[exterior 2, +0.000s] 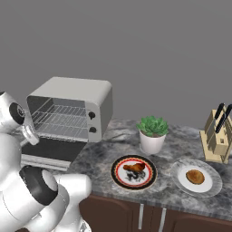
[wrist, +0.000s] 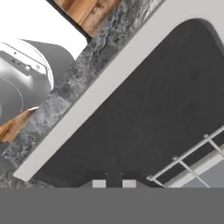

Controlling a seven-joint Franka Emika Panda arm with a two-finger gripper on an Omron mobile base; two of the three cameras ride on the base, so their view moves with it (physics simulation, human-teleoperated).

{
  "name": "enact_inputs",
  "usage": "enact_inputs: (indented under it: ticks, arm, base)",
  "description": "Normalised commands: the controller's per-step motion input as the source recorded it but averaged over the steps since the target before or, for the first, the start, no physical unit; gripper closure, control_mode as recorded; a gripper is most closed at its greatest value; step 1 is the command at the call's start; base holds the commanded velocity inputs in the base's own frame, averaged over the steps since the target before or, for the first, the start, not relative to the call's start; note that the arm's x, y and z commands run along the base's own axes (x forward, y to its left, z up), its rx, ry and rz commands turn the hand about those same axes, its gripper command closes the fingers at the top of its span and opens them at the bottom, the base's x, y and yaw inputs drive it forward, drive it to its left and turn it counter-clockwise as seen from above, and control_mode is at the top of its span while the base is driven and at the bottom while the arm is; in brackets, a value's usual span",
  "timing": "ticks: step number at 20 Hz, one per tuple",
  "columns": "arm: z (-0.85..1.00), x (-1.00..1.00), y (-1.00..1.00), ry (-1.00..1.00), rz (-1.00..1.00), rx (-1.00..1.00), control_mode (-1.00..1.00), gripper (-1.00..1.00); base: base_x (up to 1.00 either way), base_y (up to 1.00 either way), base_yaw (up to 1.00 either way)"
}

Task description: Open the toaster oven door. Place the bread on the top rack in the toaster oven and place the chicken drumstick on the bottom rack.

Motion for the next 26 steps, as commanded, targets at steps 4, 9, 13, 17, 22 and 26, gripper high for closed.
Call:
enact_inputs:
  ticks: [4,9,13,17,22,26]
  arm:
    - [0.98,-0.09,-0.30,0.02,0.04,0.00,-1.00,-1.00]
    - [0.52,-0.18,-1.00,0.07,0.00,0.00,-1.00,-1.00]
    - [0.26,-0.03,-1.00,0.12,-0.04,0.01,-1.00,-1.00]
    - [0.14,0.00,-1.00,0.15,-0.08,0.02,-1.00,-1.00]
    - [0.07,0.00,-1.00,0.19,-0.13,0.00,-1.00,-1.00]
    - [0.01,0.01,-1.00,0.26,-0.16,0.00,-1.00,-1.00]
  base:
    - [0.00,0.00,0.00]
    - [0.00,0.00,0.00]
    - [0.00,0.00,0.00]
    - [0.00,0.00,0.00]
    - [0.00,0.00,0.00]
    - [0.00,0.00,0.00]
